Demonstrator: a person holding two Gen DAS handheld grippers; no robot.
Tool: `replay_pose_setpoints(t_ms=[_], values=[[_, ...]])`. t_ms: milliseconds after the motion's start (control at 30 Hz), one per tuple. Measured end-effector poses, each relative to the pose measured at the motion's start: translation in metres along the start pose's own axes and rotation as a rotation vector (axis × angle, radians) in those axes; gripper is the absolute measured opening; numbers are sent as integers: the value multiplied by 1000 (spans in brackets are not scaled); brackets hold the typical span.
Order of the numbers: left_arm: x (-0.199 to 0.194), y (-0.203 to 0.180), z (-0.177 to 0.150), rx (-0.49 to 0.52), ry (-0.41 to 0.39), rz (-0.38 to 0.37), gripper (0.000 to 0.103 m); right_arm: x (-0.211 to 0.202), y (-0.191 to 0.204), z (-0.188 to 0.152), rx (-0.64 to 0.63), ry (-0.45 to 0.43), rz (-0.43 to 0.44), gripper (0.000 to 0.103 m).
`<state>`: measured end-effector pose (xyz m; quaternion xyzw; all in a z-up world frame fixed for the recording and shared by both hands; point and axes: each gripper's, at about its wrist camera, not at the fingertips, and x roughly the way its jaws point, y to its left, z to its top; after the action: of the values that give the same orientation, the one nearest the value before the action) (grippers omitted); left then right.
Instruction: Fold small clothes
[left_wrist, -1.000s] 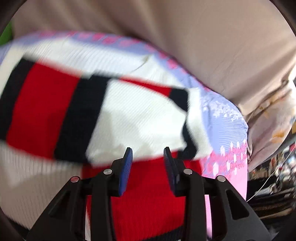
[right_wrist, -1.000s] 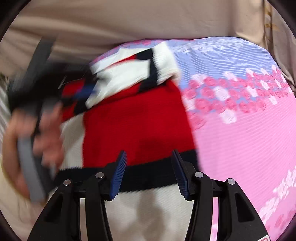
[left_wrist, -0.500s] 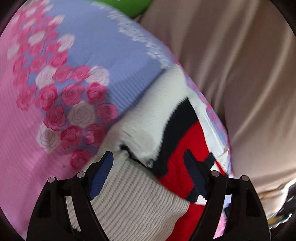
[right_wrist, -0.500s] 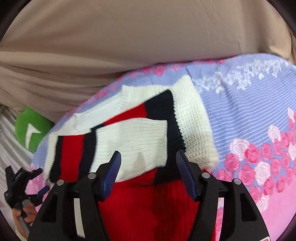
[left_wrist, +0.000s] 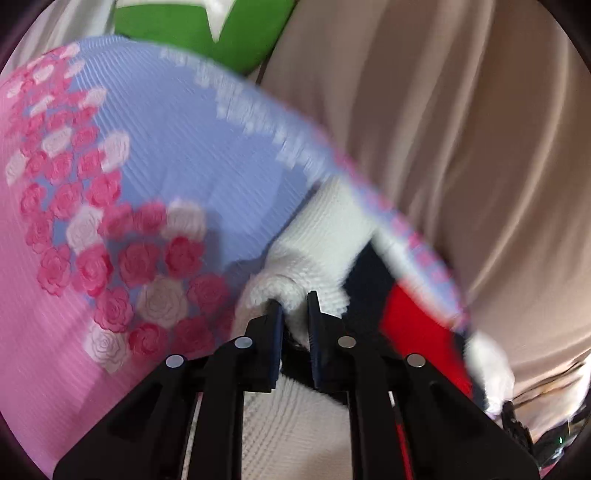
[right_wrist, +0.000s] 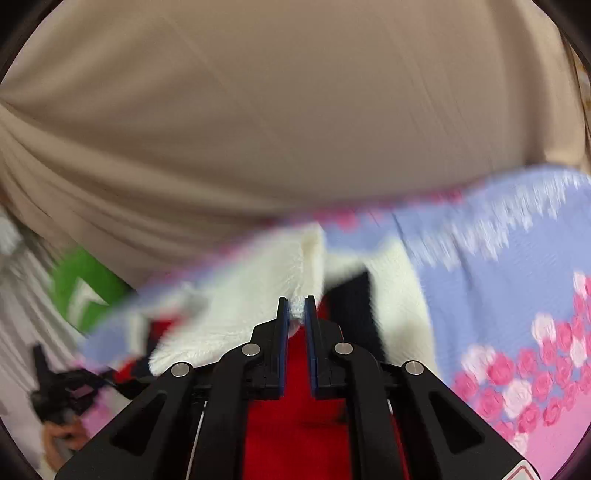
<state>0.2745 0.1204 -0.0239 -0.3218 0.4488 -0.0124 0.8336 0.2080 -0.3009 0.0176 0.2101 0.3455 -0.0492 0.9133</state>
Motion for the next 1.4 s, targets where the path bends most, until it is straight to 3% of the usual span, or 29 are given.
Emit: replay_pose_setpoints(t_ms=[67, 167, 300, 367, 433, 533, 633, 733, 833, 867, 900, 933, 1100, 1167, 1233, 1300, 1400], values=[[27, 17, -13, -23, 53, 55, 9, 55, -30, -26, 54, 194, -86, 7], [24, 23, -17, -40, 20, 7, 9, 48, -34, -30, 76, 167, -64, 7], [27, 27, -17, -43, 25, -14, 10, 9, -15, -17, 95, 51, -186, 18], [26, 27, -17, -30, 29, -10, 10, -4, 18, -6, 55, 11, -64, 22], [21, 30, -17, -25, 34, -17, 11, 9, 66, 4, -50, 76, 67, 45], [15, 34, -17, -27, 42, -37, 11, 54, 165, 6, -246, 178, 301, 54], [11, 39, -16, -2, 51, -52, 11, 113, 236, 3, -355, 255, 362, 54], [10, 41, -11, 16, 64, -71, 11, 169, 286, -3, -423, 323, 351, 55], [11, 45, -8, 32, 78, -93, 11, 195, 315, -18, -482, 365, 319, 54], [11, 46, -5, 34, 85, -102, 11, 201, 321, -19, -507, 365, 297, 50], [11, 48, -3, 34, 91, -109, 11, 202, 324, -20, -522, 360, 288, 24], [11, 49, -1, 35, 95, -112, 11, 202, 324, -19, -524, 366, 301, 9], [12, 53, 7, 39, 104, -129, 11, 168, 338, 4, -521, 192, 356, 7], [13, 54, 10, 44, 100, -128, 11, 184, 346, -3, -545, 200, 327, 7], [14, 53, 10, 55, 96, -121, 11, 230, 347, -28, -587, 321, 237, 7], [15, 51, 11, 73, 95, -107, 11, 227, 348, -30, -584, 280, 238, 8], [16, 50, 15, 75, 103, -101, 11, 184, 332, -9, -475, 237, 282, 11]])
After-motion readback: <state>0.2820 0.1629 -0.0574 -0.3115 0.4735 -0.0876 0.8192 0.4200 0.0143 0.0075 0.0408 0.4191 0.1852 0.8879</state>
